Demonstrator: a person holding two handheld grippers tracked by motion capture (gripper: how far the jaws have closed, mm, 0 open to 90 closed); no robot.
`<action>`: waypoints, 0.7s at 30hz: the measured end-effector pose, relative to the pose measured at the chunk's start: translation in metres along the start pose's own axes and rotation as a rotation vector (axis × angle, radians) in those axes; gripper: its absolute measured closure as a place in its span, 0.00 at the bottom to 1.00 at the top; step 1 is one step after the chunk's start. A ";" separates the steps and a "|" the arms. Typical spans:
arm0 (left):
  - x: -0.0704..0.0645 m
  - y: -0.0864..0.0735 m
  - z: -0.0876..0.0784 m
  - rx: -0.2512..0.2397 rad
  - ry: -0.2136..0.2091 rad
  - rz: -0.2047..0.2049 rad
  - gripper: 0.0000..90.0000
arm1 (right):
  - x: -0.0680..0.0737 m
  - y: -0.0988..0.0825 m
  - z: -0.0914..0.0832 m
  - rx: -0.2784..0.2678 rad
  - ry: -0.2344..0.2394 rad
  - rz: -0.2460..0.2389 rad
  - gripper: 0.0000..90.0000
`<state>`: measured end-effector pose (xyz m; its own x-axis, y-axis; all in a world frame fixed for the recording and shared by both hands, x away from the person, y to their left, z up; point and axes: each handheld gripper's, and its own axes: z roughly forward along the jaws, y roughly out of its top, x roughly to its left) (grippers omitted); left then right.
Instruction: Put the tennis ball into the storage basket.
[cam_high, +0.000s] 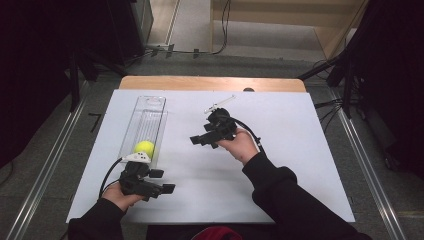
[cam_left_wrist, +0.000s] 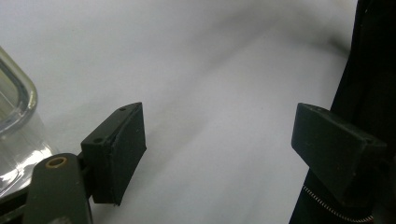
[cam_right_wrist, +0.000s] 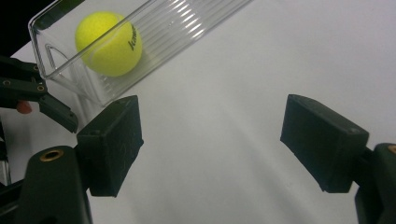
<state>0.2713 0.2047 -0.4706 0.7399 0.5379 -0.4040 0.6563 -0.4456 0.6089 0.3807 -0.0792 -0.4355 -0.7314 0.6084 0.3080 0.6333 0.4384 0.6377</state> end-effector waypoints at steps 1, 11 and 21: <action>0.000 0.000 0.000 0.002 0.000 0.002 0.20 | -0.001 -0.001 -0.001 0.000 -0.003 0.003 0.21; 0.000 0.000 0.000 0.005 0.004 0.003 0.20 | -0.004 -0.013 -0.016 -0.021 -0.024 -0.009 0.21; -0.001 0.000 0.000 0.001 0.002 0.007 0.20 | -0.018 -0.023 -0.029 -0.028 -0.025 0.017 0.21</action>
<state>0.2704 0.2041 -0.4698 0.7442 0.5364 -0.3982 0.6513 -0.4504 0.6107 0.3716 -0.1193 -0.4352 -0.7134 0.6326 0.3015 0.6384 0.4093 0.6518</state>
